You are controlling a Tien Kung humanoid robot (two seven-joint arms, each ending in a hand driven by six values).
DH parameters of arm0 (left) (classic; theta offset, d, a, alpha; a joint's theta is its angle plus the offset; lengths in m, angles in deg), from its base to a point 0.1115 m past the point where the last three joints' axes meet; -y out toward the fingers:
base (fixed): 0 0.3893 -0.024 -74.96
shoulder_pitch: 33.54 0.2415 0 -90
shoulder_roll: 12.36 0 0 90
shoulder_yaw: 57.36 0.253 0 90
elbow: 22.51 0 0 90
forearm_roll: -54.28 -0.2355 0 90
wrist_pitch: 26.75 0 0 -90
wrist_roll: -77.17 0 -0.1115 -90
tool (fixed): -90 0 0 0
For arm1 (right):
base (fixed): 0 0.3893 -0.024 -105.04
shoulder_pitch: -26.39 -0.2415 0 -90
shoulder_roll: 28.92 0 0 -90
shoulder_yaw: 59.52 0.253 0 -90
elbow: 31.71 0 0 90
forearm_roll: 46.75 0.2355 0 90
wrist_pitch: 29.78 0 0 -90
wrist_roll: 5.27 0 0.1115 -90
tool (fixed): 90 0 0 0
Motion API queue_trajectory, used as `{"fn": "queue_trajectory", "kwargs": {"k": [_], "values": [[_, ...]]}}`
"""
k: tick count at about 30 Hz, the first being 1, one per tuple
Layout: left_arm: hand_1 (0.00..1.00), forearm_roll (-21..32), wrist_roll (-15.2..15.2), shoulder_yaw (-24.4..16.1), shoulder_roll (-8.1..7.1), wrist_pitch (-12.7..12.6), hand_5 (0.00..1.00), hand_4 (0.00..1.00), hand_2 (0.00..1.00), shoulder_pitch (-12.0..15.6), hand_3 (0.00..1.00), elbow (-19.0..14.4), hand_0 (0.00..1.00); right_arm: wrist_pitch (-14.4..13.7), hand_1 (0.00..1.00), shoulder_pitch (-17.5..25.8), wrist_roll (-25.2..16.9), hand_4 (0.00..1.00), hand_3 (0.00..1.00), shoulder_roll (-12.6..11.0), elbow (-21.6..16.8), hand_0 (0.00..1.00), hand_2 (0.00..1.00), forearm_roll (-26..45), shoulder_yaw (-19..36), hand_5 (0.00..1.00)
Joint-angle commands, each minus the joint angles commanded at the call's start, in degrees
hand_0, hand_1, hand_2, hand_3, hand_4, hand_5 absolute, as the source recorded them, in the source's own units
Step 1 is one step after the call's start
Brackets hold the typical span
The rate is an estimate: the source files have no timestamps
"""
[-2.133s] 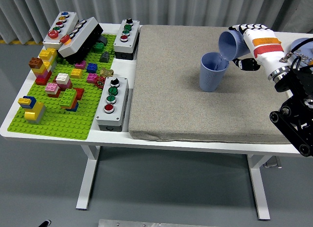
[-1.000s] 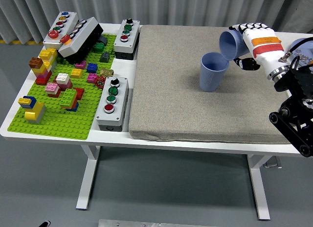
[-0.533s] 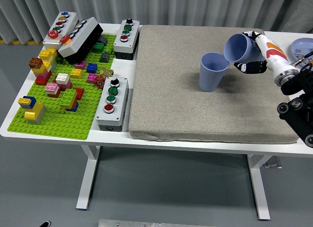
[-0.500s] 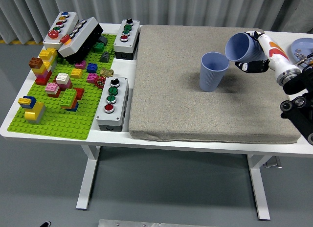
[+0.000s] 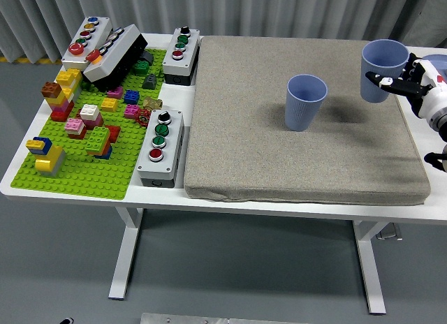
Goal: Pick cup pour cup place
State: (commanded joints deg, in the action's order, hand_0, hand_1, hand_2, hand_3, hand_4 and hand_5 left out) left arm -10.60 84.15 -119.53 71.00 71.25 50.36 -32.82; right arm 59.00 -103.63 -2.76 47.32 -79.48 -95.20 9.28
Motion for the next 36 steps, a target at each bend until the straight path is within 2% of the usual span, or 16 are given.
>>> {"fn": "queue_trajectory", "kwargs": {"k": [5,7,14,20,26,30,36], "values": [[0.76,0.0,0.0,0.2,0.08,0.0,0.998,0.53,0.813,0.3,0.753,0.0,0.806,-0.4,0.649,3.0,-1.2,0.704,0.538,1.6,-0.1,0.811,0.518,12.3,0.2,0.072],[0.76,0.0,0.0,0.3,0.1,0.0,0.998,0.53,0.813,0.3,0.753,0.0,0.806,-0.1,0.649,3.5,-2.2,0.704,0.538,1.7,0.2,0.811,0.518,14.6,-0.1,0.072],[0.761,0.0,0.0,0.6,0.13,0.1,0.998,0.528,0.812,0.2,0.753,0.0,0.806,-0.7,0.651,5.2,-5.3,0.705,0.541,2.0,0.9,0.814,0.522,12.5,-1.1,0.072],[0.761,0.1,-0.1,0.8,0.12,0.2,0.998,0.526,0.811,0.2,0.752,0.0,0.807,-2.0,0.656,5.3,-6.2,0.704,0.547,1.9,0.9,0.822,0.522,10.7,-1.7,0.078],[0.76,0.2,-0.1,1.2,0.08,0.2,0.998,0.525,0.812,0.1,0.753,0.0,0.807,-1.9,0.657,5.5,-7.5,0.702,0.546,2.2,1.7,0.822,0.521,10.9,-2.6,0.079],[0.759,0.3,-0.1,1.4,0.1,0.3,0.998,0.523,0.812,0.1,0.753,0.0,0.807,-3.9,0.657,6.0,-10.4,0.7,0.542,2.8,2.3,0.815,0.522,8.0,-5.4,0.078],[0.76,0.6,-0.2,2.0,0.06,0.4,0.998,0.524,0.812,0.1,0.753,0.0,0.807,-4.7,0.656,6.2,-13.5,0.695,0.543,3.1,3.6,0.808,0.521,7.5,-7.5,0.073]]}}
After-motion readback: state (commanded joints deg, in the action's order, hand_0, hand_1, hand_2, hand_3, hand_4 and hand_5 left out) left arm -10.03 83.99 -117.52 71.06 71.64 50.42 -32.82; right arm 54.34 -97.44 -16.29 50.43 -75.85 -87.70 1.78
